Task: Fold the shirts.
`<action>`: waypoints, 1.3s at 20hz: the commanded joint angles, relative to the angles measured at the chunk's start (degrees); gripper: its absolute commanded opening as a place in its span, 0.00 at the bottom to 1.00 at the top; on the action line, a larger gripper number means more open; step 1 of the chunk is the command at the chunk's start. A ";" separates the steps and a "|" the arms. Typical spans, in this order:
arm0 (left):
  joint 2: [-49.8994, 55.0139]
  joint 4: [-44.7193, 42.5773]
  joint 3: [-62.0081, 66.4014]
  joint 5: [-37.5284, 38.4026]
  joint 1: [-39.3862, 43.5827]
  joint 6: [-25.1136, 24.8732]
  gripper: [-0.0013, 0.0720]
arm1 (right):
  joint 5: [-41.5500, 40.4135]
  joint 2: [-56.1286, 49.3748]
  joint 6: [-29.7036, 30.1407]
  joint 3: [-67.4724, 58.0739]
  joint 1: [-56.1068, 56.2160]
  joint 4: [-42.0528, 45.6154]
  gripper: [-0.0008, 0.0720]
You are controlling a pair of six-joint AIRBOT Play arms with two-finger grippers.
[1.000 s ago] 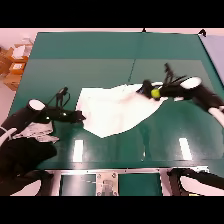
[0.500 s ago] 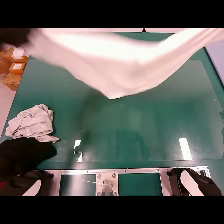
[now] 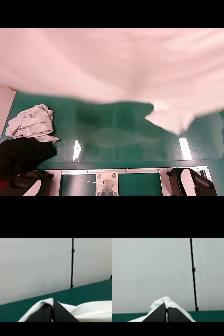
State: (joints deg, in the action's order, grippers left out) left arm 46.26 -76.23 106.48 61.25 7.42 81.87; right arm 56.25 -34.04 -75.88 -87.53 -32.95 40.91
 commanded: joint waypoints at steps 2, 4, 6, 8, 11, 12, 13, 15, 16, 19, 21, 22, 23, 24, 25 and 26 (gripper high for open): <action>10.69 1.31 -8.68 0.79 -0.02 1.03 0.05 | -1.27 -1.49 3.32 15.87 0.35 -5.01 0.03; 19.52 6.25 -13.90 -3.76 -0.02 -1.62 0.05 | -5.03 -6.16 5.42 25.31 2.51 -5.35 0.03; 30.64 12.13 -15.56 -9.99 -0.02 -5.40 0.05 | -10.38 -14.53 7.45 31.67 5.18 -5.38 0.03; 41.83 19.47 -15.52 -15.67 -0.02 -8.92 0.05 | -11.82 -26.38 7.67 32.61 7.02 -5.49 0.03; 53.90 31.34 -14.99 -20.81 -0.02 -15.21 0.05 | -11.72 -43.89 8.96 28.68 8.55 -7.37 0.03; 56.15 34.03 -14.99 -22.29 -0.02 -16.26 0.05 | -11.30 -48.68 8.94 26.56 8.55 -8.22 0.03; 57.51 35.39 -14.99 -23.04 -0.02 -16.39 0.05 | -10.49 -52.46 8.90 24.30 8.55 -8.68 0.03; 58.27 35.39 -14.99 -23.15 -0.02 -16.41 0.05 | -7.74 -56.50 8.92 20.15 8.50 -8.74 0.04; 58.05 34.91 -14.56 -22.67 -0.17 -16.41 0.18 | -6.03 -56.89 8.96 18.36 8.17 -8.57 0.19; 57.37 34.40 -8.48 -9.40 -4.35 -15.72 0.93 | 4.96 -56.43 9.03 10.95 3.72 -4.68 0.45; 57.37 34.16 -2.99 6.78 -9.62 -15.04 0.93 | 14.60 -55.30 8.87 8.50 -1.27 -0.09 0.45; 57.37 33.68 -1.60 14.05 -12.31 -14.23 0.93 | 17.94 -54.23 8.90 9.11 -3.76 1.70 0.45; 57.37 33.27 -1.51 21.00 -15.02 -13.25 0.93 | 20.41 -52.61 8.92 10.86 -6.34 3.72 0.42; 57.42 31.89 -2.29 26.47 -17.20 -12.15 0.93 | 21.66 -50.75 8.94 13.29 -8.68 5.53 0.42; 57.42 30.21 -3.98 31.47 -19.12 -10.82 0.93 | 22.16 -48.43 9.25 16.39 -11.28 7.02 0.42; 57.40 29.20 -6.43 34.67 -20.50 -9.88 0.92 | 22.51 -46.18 10.40 19.41 -13.66 8.13 0.42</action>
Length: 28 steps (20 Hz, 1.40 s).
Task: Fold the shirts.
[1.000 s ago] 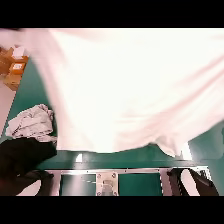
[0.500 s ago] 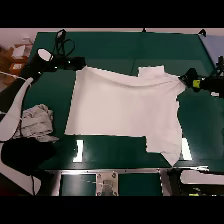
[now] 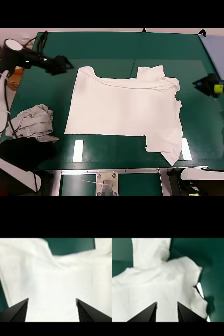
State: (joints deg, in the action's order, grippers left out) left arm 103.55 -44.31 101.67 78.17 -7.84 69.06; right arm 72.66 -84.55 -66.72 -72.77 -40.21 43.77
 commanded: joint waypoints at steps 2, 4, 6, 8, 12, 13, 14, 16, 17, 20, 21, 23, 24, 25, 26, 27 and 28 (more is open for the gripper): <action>-1.18 -2.95 -9.79 18.10 -7.15 2.78 0.92 | 6.08 8.46 2.93 10.86 -11.02 9.05 0.43; -3.85 -5.01 -19.91 16.87 -7.80 0.33 0.92 | 6.49 10.08 4.46 17.05 -13.81 12.41 0.44; -5.84 -8.31 -27.61 14.62 -7.80 -0.87 0.92 | 5.53 9.77 7.85 22.75 -14.23 12.44 0.44; -7.28 -12.00 -32.98 12.90 -7.80 -1.11 0.92 | 2.97 8.76 9.51 26.97 -13.27 12.39 0.44; -9.16 -16.02 -39.71 10.05 -7.80 -0.44 0.92 | 1.20 3.41 10.43 28.35 -9.49 12.39 0.50; -9.68 -16.76 -41.59 8.26 -7.80 0.02 0.92 | 1.03 1.86 10.45 28.35 -8.31 12.37 0.50; -9.90 -17.29 -43.06 7.39 -7.80 0.48 0.92 | 0.96 0.48 10.51 28.35 -7.26 12.44 0.50; -9.90 -18.80 -45.18 6.67 -7.80 1.29 0.92 | 0.39 -1.62 11.15 28.33 -5.68 12.39 0.50; -9.90 -18.78 -45.83 6.60 -7.78 1.64 0.92 | 0.26 -2.29 11.56 28.33 -4.98 12.39 0.50; -9.92 -17.92 -47.60 7.10 -7.56 2.54 0.82 | 0.39 -2.80 12.66 28.30 -4.22 12.44 0.34; -9.90 -17.16 -48.89 7.41 -7.56 2.47 0.75 | 0.42 -2.80 12.70 28.30 -4.24 12.81 0.31; -9.90 -14.97 -51.52 6.64 -7.56 2.14 0.75 | 0.46 -2.78 12.83 28.02 -4.26 13.99 0.30; -9.90 -14.10 -52.39 5.79 -7.56 1.36 0.75 | 0.90 -2.78 12.83 27.61 -4.26 14.49 0.30; -9.90 -13.88 -52.61 4.55 -7.56 0.92 0.75 | 1.46 -2.78 12.81 26.99 -4.26 14.84 0.30; -9.90 -13.38 -52.61 2.49 -7.56 0.92 0.75 | 2.23 -2.78 12.81 26.45 -4.26 14.84 0.30; -9.90 -12.33 -52.63 0.13 -7.56 0.59 0.74 | 2.91 -2.78 12.81 25.88 -4.26 14.99 0.30; -9.90 -10.40 -52.63 -1.55 -7.56 -0.59 0.61 | 3.41 -2.78 12.81 25.46 -4.28 15.06 0.30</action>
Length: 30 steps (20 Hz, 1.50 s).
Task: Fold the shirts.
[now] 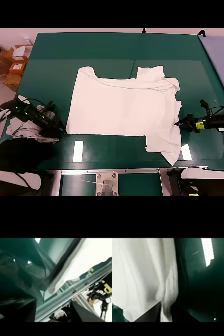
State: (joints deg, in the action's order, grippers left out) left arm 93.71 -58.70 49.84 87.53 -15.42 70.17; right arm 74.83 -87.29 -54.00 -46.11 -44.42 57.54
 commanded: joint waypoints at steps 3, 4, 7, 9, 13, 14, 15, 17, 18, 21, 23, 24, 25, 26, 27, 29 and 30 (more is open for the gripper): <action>0.00 12.74 -0.85 -13.03 0.04 -6.23 0.50 | 1.62 -0.02 0.04 -1.81 -0.28 2.08 0.30; 0.00 14.19 -0.85 -12.96 0.26 -6.84 0.50 | 2.01 -0.02 0.07 -1.81 -0.57 2.10 0.31; 0.00 12.04 -0.85 -13.18 4.63 -7.54 0.50 | 3.48 -0.02 0.04 -1.81 -2.32 2.27 0.33; 0.00 8.55 -0.85 -13.14 8.13 -7.48 0.50 | 3.48 -0.02 -0.13 -1.77 -3.04 2.29 0.33; -0.02 6.34 -0.66 -12.70 9.01 -6.23 0.11 | 3.26 -0.04 -0.11 -1.33 -2.93 0.52 0.21; -0.02 6.36 -0.44 -12.50 9.03 -6.27 0.05 | 3.28 -0.04 -0.11 -1.18 -2.91 0.07 0.16; -0.02 6.34 -0.24 -12.35 9.01 -6.21 0.05 | 3.32 -0.02 -0.11 -1.16 -2.84 -0.55 0.06; -0.17 6.36 0.83 -12.28 9.03 -6.19 0.05 | 3.50 0.02 -0.02 -1.25 -2.84 -4.24 0.03; -0.72 6.43 2.10 -12.07 9.03 -6.16 0.05 | 3.98 0.44 0.85 -1.46 -2.84 -7.85 0.03; -7.02 7.21 10.97 -9.86 9.03 -5.14 0.05 | 8.39 4.07 2.99 -6.21 -2.82 -20.74 0.03; -13.79 8.72 21.29 -9.07 9.03 -3.48 0.05 | 10.38 9.14 3.08 -13.25 -2.84 -30.69 0.03; -17.14 9.90 27.26 -9.42 9.03 -2.64 0.05 | 10.32 12.46 3.08 -17.57 -2.84 -36.76 0.03; -20.26 11.19 33.53 -10.60 9.03 -2.62 0.05 | 10.10 15.87 3.08 -22.34 -2.86 -43.21 0.03; -23.52 12.04 40.44 -12.70 9.03 -2.49 0.05 | 8.92 18.93 3.06 -26.88 -2.93 -48.98 0.03; -26.49 12.57 47.12 -15.43 9.03 -2.51 0.05 | 6.84 21.97 3.06 -31.58 -2.99 -53.62 0.03; -31.19 12.87 58.80 -19.74 9.03 -2.47 0.05 | 0.81 28.17 2.43 -40.89 -3.67 -59.19 0.03; -33.18 12.92 63.69 -20.81 9.03 -2.49 0.05 | -2.56 31.21 1.64 -45.18 -4.33 -60.15 0.03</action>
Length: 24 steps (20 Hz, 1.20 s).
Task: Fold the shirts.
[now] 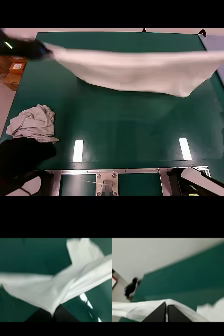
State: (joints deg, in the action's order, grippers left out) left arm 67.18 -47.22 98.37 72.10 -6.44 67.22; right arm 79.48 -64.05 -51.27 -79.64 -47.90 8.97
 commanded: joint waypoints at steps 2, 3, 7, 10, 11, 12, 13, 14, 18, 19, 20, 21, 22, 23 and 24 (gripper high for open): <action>-10.58 1.42 23.02 -6.95 0.04 0.39 0.05 | -13.14 13.55 -1.42 -18.03 -2.58 -11.39 0.03; -13.29 1.40 24.13 -8.92 0.02 0.20 0.05 | -15.76 16.24 -1.40 -20.20 -4.13 -11.26 0.03; -21.31 0.81 24.11 -10.38 0.04 0.26 0.05 | -24.24 23.85 -1.42 -23.10 -7.93 -4.94 0.03; -22.03 -4.70 23.61 -8.83 0.04 3.08 0.05 | -25.40 25.59 -1.68 -23.08 -7.93 1.95 0.03; -21.90 -6.99 21.73 -8.28 0.04 4.50 0.05 | -25.33 25.51 -2.97 -22.77 -7.93 4.59 0.03; -21.81 -8.35 18.78 -8.17 0.04 5.77 0.05 | -24.76 25.24 -4.00 -22.10 -7.93 5.81 0.03; -21.53 -8.31 15.34 -8.31 0.04 6.05 0.05 | -24.02 24.87 -4.22 -20.61 -7.91 5.84 0.03; -20.61 -7.93 11.78 -8.26 0.04 6.08 0.05 | -23.89 24.59 -4.20 -18.56 -7.74 5.86 0.03; -12.37 -3.72 0.87 -8.15 0.04 5.20 0.05 | -23.93 21.49 -2.82 -4.70 -0.76 7.26 0.03; -9.11 -1.46 -1.68 -8.07 0.04 3.98 0.05 | -23.98 19.52 -1.92 -0.48 2.93 8.92 0.03; -5.79 0.96 -4.02 -7.93 0.46 2.60 0.05 | -24.04 17.25 -1.51 3.21 6.49 11.19 0.03; -1.81 2.51 -6.40 -7.98 1.51 1.18 0.05 | -24.68 14.32 -1.16 6.84 10.01 14.03 0.03; 2.56 2.62 -8.59 -8.26 3.17 0.59 0.05 | -26.16 11.17 -1.14 9.90 13.11 16.11 0.03; 7.02 2.60 -10.29 -8.63 4.70 -0.57 0.05 | -28.65 7.10 -1.14 12.55 15.91 17.53 0.03; 11.82 2.56 -11.41 -9.14 5.99 -1.33 0.05 | -30.88 2.75 -1.16 14.16 17.81 18.12 0.03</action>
State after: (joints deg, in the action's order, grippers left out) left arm 68.34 -46.94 92.12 63.46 -3.33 68.95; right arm 53.04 -53.08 -53.10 -72.75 -37.06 22.39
